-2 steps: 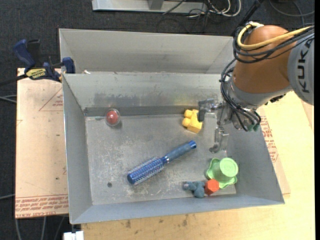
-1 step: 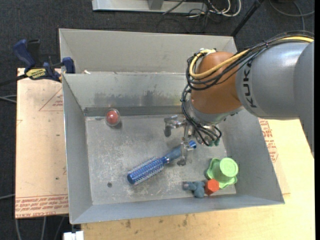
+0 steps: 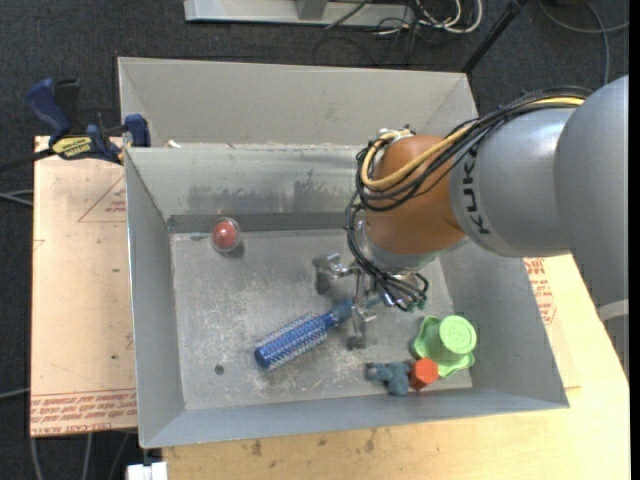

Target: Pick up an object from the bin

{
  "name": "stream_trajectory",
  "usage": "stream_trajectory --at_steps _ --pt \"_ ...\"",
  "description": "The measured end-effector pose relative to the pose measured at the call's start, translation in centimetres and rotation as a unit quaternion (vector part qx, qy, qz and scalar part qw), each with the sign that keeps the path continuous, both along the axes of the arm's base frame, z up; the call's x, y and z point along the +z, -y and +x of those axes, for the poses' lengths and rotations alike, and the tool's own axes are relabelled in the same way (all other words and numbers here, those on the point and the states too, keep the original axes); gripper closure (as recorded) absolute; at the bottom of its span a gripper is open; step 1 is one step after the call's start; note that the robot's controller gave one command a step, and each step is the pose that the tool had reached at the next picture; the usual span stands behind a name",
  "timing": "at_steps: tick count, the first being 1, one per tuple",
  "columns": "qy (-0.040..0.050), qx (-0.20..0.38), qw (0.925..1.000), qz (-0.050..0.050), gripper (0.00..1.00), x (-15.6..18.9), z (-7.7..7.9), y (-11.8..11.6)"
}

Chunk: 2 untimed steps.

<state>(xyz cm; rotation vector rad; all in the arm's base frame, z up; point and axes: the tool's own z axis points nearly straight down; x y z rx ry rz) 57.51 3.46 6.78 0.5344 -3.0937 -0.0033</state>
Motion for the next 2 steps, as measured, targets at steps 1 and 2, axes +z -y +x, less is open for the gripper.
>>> stream_trajectory --at_steps 1,2 --pt "0.0020 0.000 1.0000 0.000 1.00 0.3 0.1 0.0" --pt "0.0058 0.000 1.0000 0.000 1.00 9.4 0.1 0.3"
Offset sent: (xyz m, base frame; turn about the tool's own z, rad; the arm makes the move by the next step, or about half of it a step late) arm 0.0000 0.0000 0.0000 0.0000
